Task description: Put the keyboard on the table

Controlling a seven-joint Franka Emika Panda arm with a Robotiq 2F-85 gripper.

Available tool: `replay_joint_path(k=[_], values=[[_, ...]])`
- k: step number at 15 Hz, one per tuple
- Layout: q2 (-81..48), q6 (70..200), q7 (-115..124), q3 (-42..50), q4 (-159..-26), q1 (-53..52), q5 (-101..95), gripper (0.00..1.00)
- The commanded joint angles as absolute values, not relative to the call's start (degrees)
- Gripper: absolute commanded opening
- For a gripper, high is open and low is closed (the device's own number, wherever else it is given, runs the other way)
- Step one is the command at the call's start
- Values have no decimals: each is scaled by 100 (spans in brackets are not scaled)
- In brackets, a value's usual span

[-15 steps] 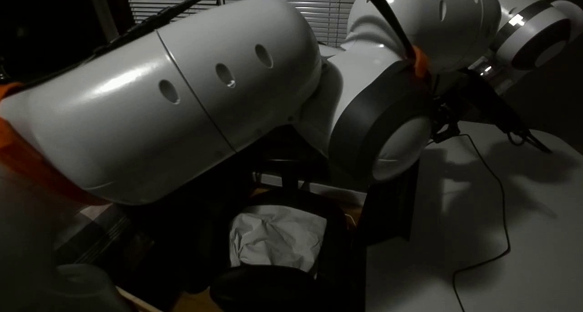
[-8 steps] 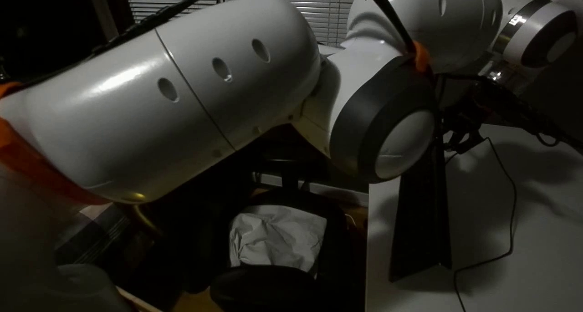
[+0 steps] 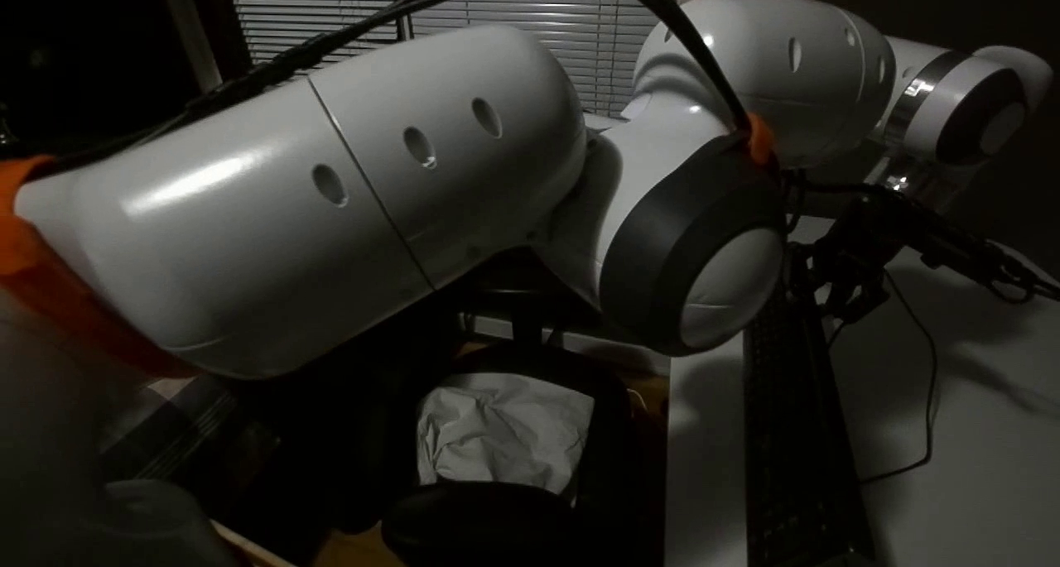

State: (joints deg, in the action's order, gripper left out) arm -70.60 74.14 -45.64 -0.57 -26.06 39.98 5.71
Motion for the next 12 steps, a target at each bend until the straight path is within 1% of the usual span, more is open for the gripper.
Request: replay_joint_path(k=[1,7,9,10,11,12], values=[[-7241,7382,-4722,9,-2510,3999,428,5],[-7436,7426,-4816,-10,-2490,4050,459,5],[-7429,7455,-4858,-14,-2513,4062,462,17],[-7433,7454,-4851,-19,-2516,4068,472,24],[-7437,7461,-4856,-21,-2515,4072,474,28],[-7441,7461,-4868,-22,-2516,4077,476,29]])
